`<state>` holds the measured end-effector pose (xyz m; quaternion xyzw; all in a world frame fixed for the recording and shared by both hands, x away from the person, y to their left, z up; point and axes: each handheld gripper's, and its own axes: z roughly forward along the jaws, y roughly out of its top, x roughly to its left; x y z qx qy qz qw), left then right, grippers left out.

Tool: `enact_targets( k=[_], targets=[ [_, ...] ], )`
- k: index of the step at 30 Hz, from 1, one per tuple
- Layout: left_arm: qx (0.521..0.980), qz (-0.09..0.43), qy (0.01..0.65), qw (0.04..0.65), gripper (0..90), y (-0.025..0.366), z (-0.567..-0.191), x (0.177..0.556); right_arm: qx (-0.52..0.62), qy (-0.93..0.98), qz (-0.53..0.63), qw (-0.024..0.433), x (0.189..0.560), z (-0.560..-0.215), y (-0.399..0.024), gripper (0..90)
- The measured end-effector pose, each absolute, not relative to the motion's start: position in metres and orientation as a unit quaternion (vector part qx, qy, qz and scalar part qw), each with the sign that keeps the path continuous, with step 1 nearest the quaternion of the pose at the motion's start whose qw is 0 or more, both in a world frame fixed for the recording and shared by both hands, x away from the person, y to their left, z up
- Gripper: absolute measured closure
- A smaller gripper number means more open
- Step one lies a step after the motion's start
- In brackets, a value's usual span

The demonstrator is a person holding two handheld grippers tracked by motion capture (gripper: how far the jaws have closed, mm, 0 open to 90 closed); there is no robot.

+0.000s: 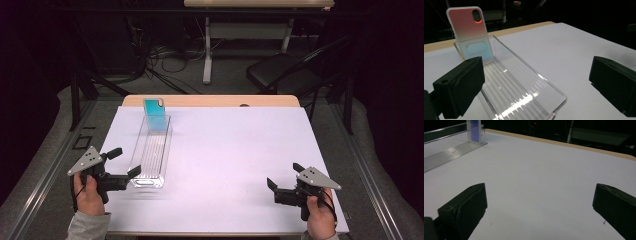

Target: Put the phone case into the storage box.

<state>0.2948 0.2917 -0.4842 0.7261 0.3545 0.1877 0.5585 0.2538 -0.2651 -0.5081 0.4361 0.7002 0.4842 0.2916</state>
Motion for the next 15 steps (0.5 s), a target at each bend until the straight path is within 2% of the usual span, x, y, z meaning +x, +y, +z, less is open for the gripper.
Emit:
enact_targets(
  k=[15],
  targets=[
    [0.721, 0.205, 0.366, 0.551, 0.4, 0.311, -0.506, 0.281, 0.448, 0.689, 0.486, 0.296, 0.251, -0.528, -0.274, 0.0]
  ],
)
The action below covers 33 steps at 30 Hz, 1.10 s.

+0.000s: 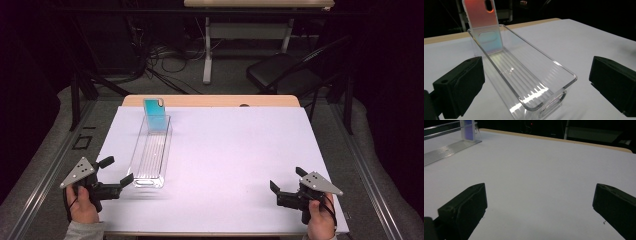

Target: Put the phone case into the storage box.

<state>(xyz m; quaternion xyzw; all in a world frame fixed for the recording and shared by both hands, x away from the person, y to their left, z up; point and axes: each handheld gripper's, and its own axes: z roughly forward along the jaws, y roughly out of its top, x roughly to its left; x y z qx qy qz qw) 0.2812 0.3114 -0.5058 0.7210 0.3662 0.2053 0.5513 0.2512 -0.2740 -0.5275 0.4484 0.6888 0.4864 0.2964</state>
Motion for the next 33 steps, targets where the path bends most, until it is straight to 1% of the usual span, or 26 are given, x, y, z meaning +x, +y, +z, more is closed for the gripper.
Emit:
enact_targets(
  k=[14, 33],
  targets=[
    [0.725, 0.193, 0.378, 0.543, 0.4, 0.314, -0.520, 0.289, 0.452, 0.693, 0.482, 0.290, 0.255, -0.540, -0.274, 0.0],
    [0.726, 0.188, 0.380, 0.541, 0.4, 0.315, -0.522, 0.291, 0.452, 0.699, 0.475, 0.285, 0.257, -0.544, -0.273, 0.0]
  ],
)
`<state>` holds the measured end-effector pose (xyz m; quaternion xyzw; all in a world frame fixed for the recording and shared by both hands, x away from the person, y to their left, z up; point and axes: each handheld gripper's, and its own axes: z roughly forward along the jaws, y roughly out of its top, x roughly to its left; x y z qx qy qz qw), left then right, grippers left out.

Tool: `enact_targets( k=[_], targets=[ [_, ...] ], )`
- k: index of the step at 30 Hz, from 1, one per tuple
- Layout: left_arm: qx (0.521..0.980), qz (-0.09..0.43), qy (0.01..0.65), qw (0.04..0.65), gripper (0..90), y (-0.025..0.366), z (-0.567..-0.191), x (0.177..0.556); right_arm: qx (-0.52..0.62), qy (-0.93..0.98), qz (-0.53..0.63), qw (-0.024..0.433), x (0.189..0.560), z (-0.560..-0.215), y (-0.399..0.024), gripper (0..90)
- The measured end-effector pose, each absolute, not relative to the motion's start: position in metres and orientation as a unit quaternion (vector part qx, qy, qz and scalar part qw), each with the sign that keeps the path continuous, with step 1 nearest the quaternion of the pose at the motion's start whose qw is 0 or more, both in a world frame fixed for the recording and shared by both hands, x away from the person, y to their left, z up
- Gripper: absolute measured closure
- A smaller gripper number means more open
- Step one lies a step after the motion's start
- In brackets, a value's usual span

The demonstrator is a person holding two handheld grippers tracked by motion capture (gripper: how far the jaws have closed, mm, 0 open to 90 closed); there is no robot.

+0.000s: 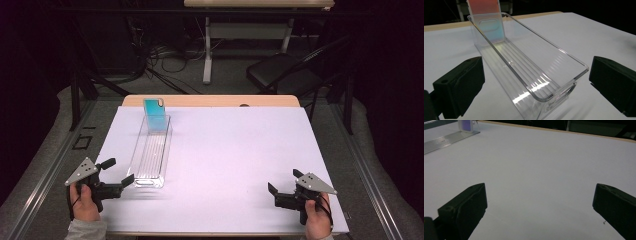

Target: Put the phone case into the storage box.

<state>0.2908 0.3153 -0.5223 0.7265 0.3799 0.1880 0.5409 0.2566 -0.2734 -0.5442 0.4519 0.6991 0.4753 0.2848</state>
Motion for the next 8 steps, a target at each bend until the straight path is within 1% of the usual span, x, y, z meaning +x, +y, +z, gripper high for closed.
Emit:
enact_targets(
  k=[8],
  targets=[
    [0.725, 0.186, 0.386, 0.540, 0.4, 0.3159, -0.5223, 0.2922, 0.455, 0.698, 0.474, 0.284, 0.2563, -0.5439, -0.2746, 0.0]
  ],
)
